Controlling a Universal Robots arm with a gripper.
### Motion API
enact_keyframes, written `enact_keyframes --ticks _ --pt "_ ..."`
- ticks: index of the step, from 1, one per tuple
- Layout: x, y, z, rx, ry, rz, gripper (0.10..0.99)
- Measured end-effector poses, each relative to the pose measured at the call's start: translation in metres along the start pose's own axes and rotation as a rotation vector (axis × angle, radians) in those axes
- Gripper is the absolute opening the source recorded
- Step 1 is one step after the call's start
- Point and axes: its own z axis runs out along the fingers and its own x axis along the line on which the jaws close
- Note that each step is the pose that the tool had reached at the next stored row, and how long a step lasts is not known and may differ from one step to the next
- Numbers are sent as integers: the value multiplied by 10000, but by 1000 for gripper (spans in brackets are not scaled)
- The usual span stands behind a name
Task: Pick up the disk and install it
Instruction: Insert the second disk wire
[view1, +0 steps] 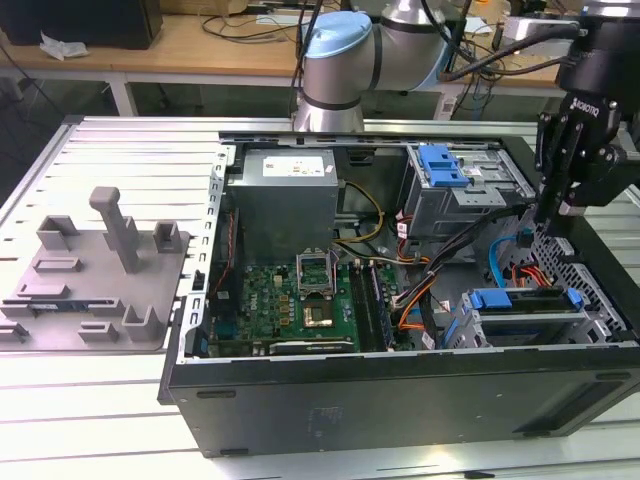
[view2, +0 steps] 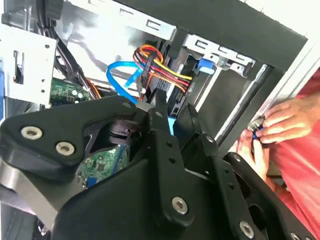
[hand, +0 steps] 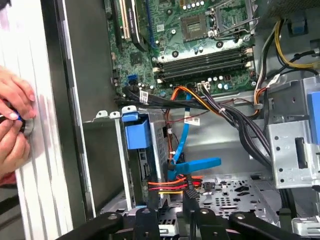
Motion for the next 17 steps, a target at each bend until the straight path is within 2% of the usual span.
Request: enact_keyframes --ticks 2,3,4,5,6,7,8,10,17 --pt "4 71 3 -117 17 116 329" --pt "6 98 13 -175 53 159 329" --pt "1 101 30 -264 143 139 329" --pt "-40 119 65 -286 207 72 329" --pt "-96 133 49 -231 449 18 329" --pt "-150 155 48 -135 965 -56 329" --pt "-164 166 64 -107 1090 -85 329" --pt "-169 170 83 -91 1149 -110 329" --pt "-184 177 114 -61 1192 -181 329"
